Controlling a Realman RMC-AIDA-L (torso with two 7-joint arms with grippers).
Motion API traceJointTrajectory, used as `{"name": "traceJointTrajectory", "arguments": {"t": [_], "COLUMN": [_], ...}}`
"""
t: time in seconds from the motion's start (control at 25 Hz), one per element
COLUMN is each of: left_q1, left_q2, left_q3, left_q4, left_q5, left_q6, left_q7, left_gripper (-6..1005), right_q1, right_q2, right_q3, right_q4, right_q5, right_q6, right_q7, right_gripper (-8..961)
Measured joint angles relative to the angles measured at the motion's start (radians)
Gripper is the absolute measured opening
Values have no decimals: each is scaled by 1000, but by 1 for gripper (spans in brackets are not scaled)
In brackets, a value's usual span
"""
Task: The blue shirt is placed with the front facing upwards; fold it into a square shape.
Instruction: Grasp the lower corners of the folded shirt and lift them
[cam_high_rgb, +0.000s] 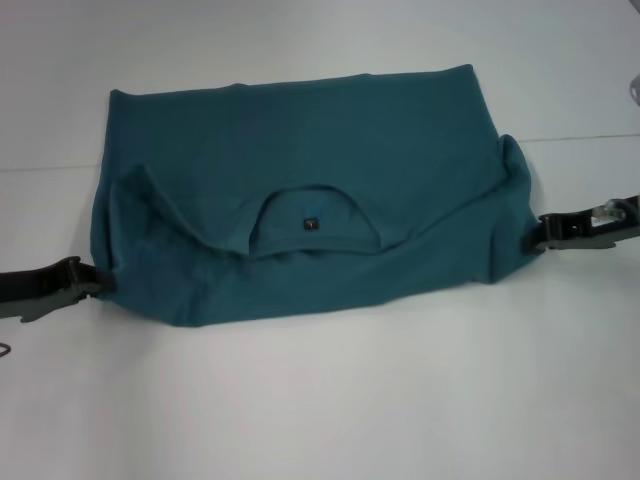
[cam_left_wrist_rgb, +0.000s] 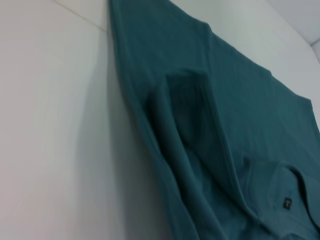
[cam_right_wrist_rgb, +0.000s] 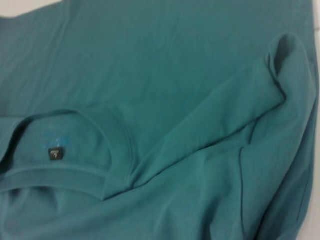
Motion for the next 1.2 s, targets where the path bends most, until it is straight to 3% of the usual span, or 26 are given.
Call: {"name": "traceJointTrajectory", "arguments": {"t": [0.08,0.2,0.4,0.56,0.96,1.2], "left_q1": [4,20,43,55,105,113], "left_q2": [5,16,24,26,21,18], "left_q3": [0,-1,-25,-64,-76,-73], "left_q4": [7,30,83,131,214,231], "left_q5": [1,2,42,133,188,269], "left_q6": [33,104,221,351,574,640], "left_q7": [0,0,-6,-10,-3,0], "left_gripper": [67,67,67,67,67,66], "right_q1": [-12,-42,-62,-63,-95,-137], "right_q2": [-16,-20,-5,6,38,77], "right_q3": [0,-2,-2,0,-1,-3], "right_q4": [-41,-154,-273,-305,-361,-440], "right_q5": [-6,-44,-152,-212,-240,-293], "right_q6": [-80,-190,-316,-386,-551,-646], "right_q7": [16,63,108,112,91,71], "right_gripper": [0,0,0,0,0,0]}}
